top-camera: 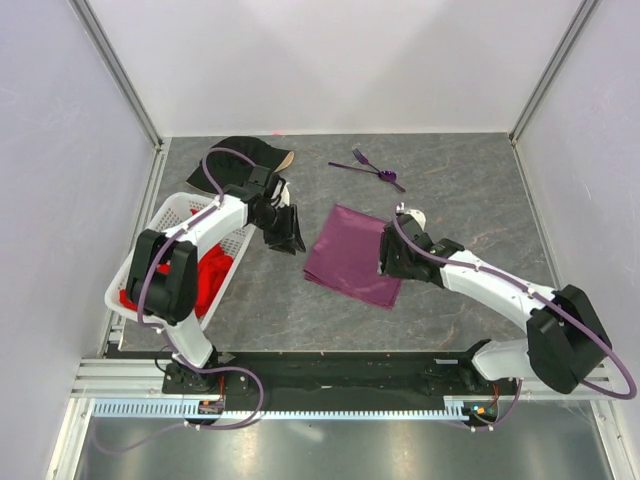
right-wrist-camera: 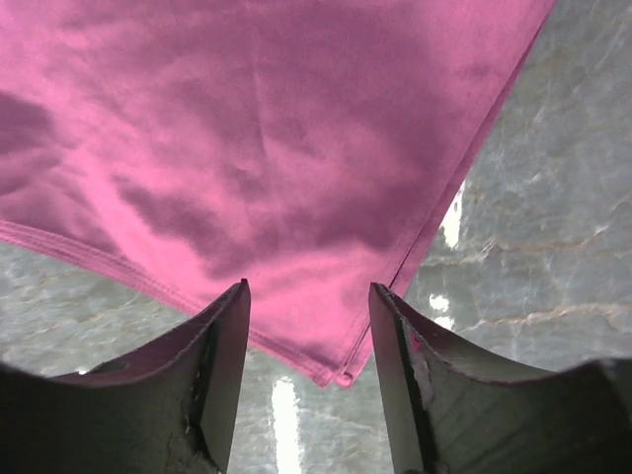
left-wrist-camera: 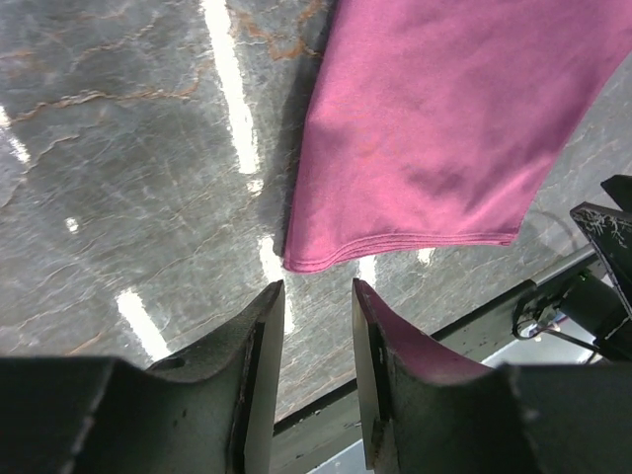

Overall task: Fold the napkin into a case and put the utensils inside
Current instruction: Smooth out the square-folded napkin at the center of the board.

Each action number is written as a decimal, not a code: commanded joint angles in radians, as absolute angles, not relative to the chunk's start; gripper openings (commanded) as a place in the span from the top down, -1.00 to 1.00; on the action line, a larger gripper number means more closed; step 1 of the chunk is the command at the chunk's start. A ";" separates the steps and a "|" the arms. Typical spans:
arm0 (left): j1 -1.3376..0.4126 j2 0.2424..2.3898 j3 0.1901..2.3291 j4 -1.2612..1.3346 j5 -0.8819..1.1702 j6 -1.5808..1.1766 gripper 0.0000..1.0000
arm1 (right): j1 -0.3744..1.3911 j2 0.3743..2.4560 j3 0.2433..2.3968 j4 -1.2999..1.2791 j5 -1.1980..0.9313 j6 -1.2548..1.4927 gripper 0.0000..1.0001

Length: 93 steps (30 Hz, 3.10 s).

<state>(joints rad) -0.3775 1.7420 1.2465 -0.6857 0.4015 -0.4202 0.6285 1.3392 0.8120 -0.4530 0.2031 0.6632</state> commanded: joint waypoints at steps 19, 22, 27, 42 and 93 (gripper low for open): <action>-0.407 1.848 1.204 -0.563 0.491 -0.405 0.28 | 0.615 1.195 0.548 -0.376 0.054 1.081 0.15; -0.408 1.850 1.192 -0.563 0.494 -0.405 0.31 | 0.615 1.192 0.546 -0.373 0.043 1.085 0.22; -0.420 1.848 1.154 -0.560 0.492 -0.407 0.25 | 0.615 1.193 0.528 -0.354 0.025 1.100 0.29; -0.423 1.835 1.146 -0.552 0.486 -0.403 0.28 | 0.618 1.195 0.480 -0.304 0.002 1.149 0.31; -0.449 1.786 1.101 -0.497 0.563 -0.471 0.14 | 0.612 1.131 0.584 -0.479 0.164 1.200 0.09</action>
<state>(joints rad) -0.4431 1.7706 1.0565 -0.5140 0.5529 -0.4801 0.6147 1.1473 0.5892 -0.5083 0.1448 1.1275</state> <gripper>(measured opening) 0.445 0.452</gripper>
